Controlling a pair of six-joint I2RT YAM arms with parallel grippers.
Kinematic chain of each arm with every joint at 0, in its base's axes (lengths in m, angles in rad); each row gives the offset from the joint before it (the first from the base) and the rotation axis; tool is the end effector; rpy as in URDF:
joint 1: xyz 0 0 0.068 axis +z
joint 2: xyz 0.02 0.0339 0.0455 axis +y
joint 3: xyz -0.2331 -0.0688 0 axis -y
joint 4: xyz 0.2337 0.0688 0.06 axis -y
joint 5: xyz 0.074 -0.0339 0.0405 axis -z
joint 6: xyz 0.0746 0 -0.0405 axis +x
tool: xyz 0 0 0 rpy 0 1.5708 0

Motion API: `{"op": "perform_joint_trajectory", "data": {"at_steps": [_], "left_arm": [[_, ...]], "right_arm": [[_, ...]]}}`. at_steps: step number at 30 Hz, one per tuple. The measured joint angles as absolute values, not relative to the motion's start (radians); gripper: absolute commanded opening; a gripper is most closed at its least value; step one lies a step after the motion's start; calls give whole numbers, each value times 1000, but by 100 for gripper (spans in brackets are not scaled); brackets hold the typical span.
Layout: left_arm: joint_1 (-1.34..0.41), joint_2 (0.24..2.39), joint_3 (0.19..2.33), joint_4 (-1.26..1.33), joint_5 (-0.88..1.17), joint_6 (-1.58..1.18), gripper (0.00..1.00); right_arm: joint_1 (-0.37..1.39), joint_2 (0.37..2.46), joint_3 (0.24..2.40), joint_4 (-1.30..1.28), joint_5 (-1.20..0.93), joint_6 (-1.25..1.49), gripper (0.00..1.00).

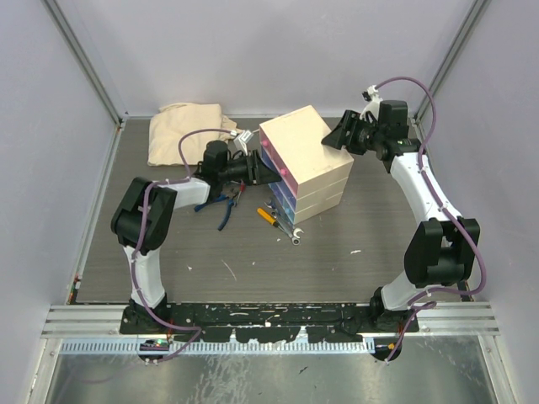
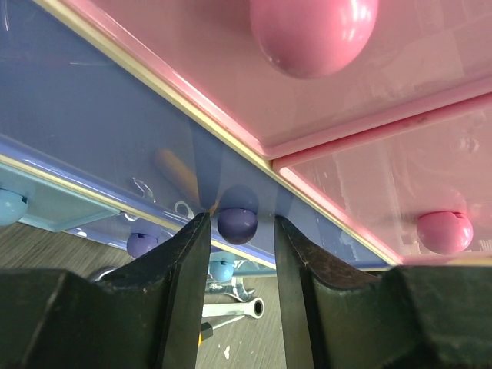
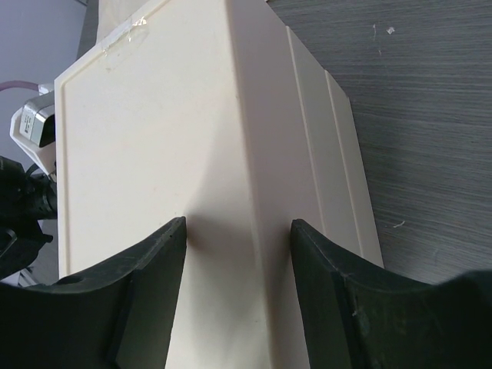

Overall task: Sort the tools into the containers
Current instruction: Open the drawer in the storage box.

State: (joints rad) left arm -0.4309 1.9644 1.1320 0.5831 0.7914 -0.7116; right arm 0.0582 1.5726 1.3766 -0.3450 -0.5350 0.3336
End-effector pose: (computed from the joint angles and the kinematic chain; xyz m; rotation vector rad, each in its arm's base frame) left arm 0.3718 -0.2293 0.1651 0.3492 1.9910 -1.4836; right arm 0.3769 0.0601 0.2888 -0.0344 2.1277 0.7969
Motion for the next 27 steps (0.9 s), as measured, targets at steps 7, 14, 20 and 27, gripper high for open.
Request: {"op": "perform_joint_trajectory", "data": {"at_steps": [7,14,20,27], "left_arm": [[-428,1975,1142,585,807,-722,21],[-422,1979,1143,583,809,-726,15],[-410,1977,1125,604,810,-726,11],[-380,1920,1062,610,820,-720,10]], "right_arm": [[64,1573,1381,-352,-521,327,61],[71,1573,1386,-358,-500,318,61],[79,1573,1391,-362,-480,315,61],[84,1573,1396,-368,-466,310,61]]}}
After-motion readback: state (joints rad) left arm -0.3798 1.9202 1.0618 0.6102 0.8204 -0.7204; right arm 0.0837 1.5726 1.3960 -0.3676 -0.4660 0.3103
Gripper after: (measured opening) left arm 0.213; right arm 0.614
